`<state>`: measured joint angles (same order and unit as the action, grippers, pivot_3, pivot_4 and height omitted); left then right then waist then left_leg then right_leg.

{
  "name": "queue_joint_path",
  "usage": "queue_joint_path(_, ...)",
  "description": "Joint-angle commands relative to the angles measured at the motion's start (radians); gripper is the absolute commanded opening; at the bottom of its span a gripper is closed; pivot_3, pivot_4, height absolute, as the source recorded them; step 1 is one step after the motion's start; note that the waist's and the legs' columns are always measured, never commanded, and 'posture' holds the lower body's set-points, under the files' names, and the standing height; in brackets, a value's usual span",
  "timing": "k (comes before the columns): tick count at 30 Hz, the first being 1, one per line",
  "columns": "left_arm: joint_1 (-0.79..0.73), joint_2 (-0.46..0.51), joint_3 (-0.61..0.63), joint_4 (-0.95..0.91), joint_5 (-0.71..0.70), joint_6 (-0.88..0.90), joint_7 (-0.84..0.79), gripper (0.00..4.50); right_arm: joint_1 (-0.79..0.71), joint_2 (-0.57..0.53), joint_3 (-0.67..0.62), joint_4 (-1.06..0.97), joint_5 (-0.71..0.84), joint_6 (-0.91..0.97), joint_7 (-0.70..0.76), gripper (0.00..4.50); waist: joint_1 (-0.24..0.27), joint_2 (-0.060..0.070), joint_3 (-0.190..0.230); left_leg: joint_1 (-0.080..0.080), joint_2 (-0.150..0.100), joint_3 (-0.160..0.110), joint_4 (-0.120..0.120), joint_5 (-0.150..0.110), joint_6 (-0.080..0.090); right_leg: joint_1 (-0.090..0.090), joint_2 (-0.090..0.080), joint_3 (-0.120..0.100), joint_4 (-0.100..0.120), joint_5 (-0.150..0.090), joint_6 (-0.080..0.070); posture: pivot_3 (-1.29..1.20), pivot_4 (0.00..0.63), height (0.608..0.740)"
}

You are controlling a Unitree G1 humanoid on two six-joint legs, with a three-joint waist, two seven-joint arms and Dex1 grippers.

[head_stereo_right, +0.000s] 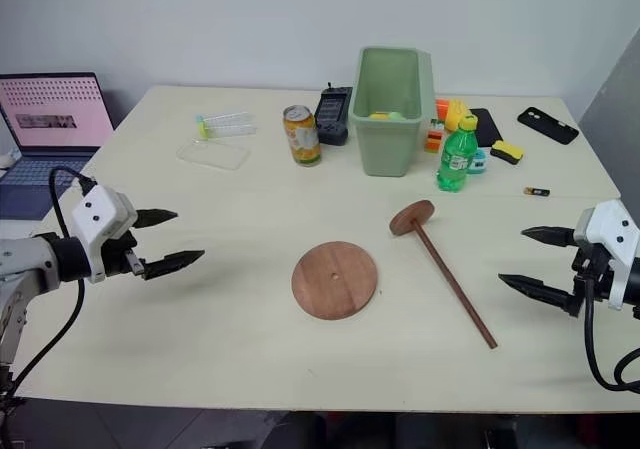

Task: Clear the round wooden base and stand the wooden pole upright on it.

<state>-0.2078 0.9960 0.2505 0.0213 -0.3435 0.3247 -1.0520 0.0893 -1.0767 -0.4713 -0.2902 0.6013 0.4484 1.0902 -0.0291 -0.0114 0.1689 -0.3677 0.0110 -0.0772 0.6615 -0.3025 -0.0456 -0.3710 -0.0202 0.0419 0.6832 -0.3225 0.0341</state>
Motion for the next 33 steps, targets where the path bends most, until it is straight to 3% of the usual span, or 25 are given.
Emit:
queue_joint_path(1, -0.011, 0.009, 0.016, 0.003, -0.008, -0.02, -0.02, 4.5, -0.01, 0.004, -0.03, -0.01, -0.008, -0.007, 0.003, 4.38, 0.0, 0.0, 0.0, 0.0, 0.0, 0.0, 0.0, 0.0, 0.0, 0.0, 0.0, 0.0, 0.0, 0.0, 0.0, 0.0, 0.15, 0.74)
queue_joint_path(22, -0.063, -0.012, -0.014, -0.028, -0.028, -0.035, -0.068, 4.5, -0.058, 0.045, -0.016, -0.022, -0.04, -0.002, -0.042, 4.38, 0.0, 0.0, 0.0, 0.0, 0.0, 0.0, 0.0, 0.0, 0.0, 0.0, 0.0, 0.0, 0.0, 0.0, 0.0, 0.0, 0.15, 0.74)
queue_joint_path(30, -0.133, -0.04, -0.11, -0.151, -0.043, -0.011, -0.105, 4.5, -0.083, 0.051, -0.013, -0.102, -0.028, 0.055, -0.114, 4.38, 0.0, 0.0, 0.0, -0.001, -0.001, 0.0, 0.001, 0.0, 0.0, 0.0, 0.0, 0.0, 0.0, 0.0, 0.0, 0.0, 0.15, 0.74)
queue_joint_path(33, -0.179, -0.089, -0.173, -0.228, -0.067, 0.014, -0.112, 4.5, -0.09, 0.056, 0.006, -0.189, 0.021, 0.175, -0.184, 4.38, 0.003, 0.0, 0.0, -0.002, -0.001, -0.001, 0.001, 0.0, 0.0, 0.0, 0.001, 0.0, 0.0, 0.0, 0.0, 0.0, 0.15, 0.74)
